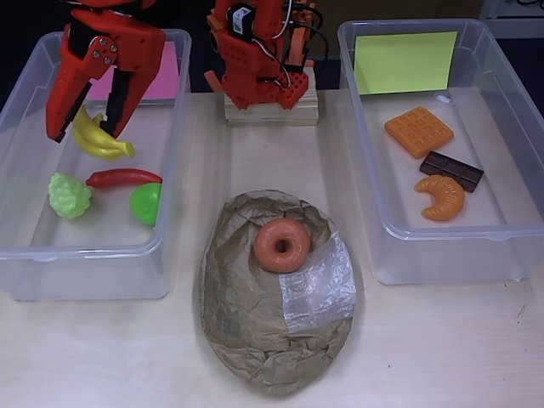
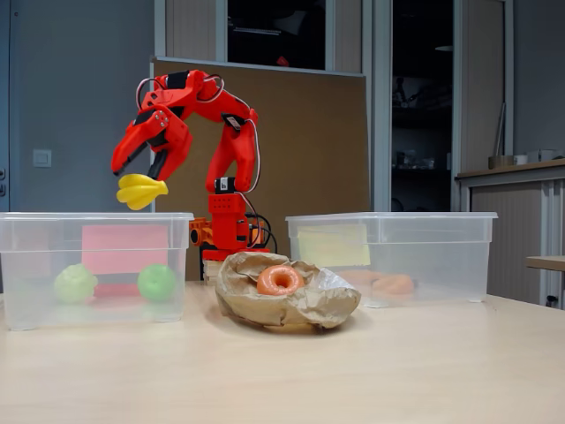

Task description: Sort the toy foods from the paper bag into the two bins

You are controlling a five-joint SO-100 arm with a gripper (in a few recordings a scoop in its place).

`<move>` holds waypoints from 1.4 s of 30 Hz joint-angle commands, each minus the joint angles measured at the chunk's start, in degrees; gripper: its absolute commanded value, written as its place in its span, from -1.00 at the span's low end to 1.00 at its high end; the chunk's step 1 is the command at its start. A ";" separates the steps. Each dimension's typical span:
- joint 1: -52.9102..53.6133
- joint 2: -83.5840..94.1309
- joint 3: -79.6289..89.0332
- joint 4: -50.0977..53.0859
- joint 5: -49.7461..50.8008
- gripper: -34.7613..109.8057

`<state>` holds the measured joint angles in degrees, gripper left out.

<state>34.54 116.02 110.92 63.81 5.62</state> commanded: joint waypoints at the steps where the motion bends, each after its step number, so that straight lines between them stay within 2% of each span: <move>1: 0.70 2.29 0.79 -0.79 -1.85 -0.10; 13: -1.85 -1.23 -0.09 -2.46 -2.55 -0.11; 18: -10.81 -3.16 -4.83 -0.97 -4.39 -0.18; 22: -21.45 -7.03 -12.04 4.57 -4.92 -0.19; 30: -40.61 -13.62 -12.30 7.47 5.10 -0.16; 36: -45.88 -14.85 -2.37 6.68 19.60 -0.12; 42: -47.37 -19.25 2.02 2.29 25.75 -0.11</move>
<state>-11.78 97.29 111.53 67.50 28.56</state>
